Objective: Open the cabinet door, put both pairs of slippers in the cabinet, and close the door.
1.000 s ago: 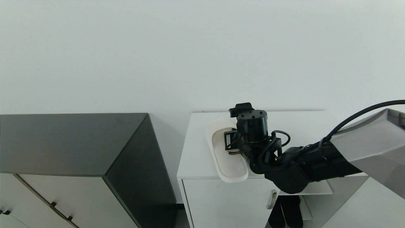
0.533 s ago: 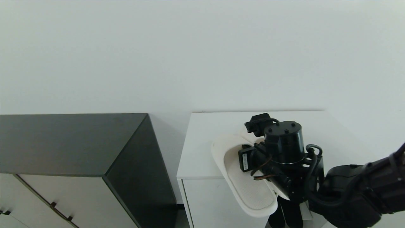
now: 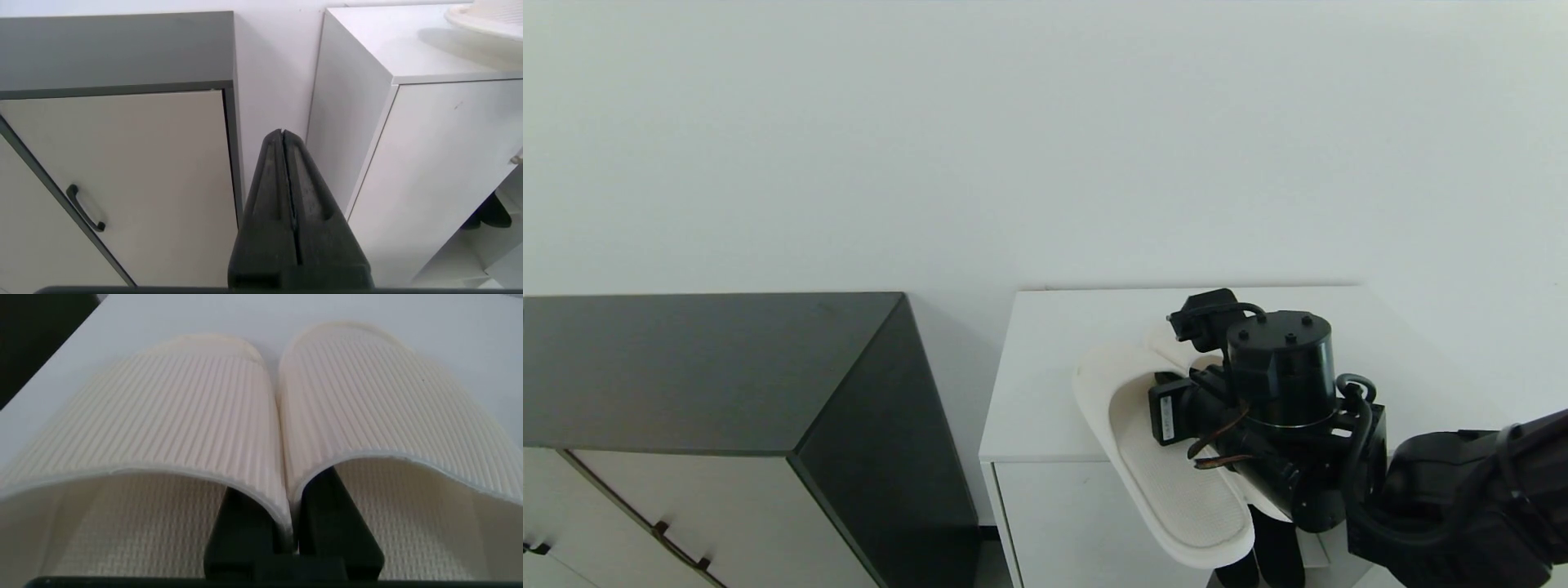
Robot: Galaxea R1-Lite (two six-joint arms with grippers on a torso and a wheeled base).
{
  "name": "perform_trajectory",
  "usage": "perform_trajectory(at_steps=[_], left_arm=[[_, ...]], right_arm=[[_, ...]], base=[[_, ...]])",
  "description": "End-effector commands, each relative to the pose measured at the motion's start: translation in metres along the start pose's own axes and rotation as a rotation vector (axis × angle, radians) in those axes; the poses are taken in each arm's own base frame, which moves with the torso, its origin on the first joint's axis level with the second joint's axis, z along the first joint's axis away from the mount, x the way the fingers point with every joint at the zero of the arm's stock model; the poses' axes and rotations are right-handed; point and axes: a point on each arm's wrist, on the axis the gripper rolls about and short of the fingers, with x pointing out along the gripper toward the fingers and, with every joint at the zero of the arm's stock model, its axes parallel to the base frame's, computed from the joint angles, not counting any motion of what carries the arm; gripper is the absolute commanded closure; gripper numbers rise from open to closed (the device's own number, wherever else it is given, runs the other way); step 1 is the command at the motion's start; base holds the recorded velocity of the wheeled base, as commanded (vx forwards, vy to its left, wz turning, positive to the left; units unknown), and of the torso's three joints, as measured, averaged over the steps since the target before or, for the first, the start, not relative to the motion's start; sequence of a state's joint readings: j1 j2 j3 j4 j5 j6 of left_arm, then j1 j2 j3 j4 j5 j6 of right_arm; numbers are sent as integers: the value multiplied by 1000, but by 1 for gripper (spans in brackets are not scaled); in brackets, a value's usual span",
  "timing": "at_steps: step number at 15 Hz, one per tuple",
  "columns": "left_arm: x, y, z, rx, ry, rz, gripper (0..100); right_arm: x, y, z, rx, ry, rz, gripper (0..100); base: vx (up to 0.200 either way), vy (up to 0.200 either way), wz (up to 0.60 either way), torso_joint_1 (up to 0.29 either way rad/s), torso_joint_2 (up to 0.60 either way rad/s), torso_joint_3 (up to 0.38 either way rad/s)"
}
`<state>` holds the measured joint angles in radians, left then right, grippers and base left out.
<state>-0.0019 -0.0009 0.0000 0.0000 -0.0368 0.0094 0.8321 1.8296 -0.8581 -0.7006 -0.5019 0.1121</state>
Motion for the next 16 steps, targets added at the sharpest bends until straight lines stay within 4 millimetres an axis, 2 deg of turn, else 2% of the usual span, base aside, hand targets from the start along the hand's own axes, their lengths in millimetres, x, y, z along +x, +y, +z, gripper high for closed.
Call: perform_trajectory(at_steps=[1, 14, 16], left_arm=[[0, 0, 0, 0, 1, 0, 100], [0, 0, 0, -2, 1, -1, 100], [0, 0, 0, -2, 1, -1, 100]], right_arm=[[0, 0, 0, 0, -1, 1, 100], [0, 0, -1, -1, 1, -8, 100], [1, 0, -2, -3, 4, -10, 100]], base=[[0, 0, 0, 0, 0, 0], [-200, 0, 0, 3, 2, 2], [0, 0, 0, 0, 0, 0]])
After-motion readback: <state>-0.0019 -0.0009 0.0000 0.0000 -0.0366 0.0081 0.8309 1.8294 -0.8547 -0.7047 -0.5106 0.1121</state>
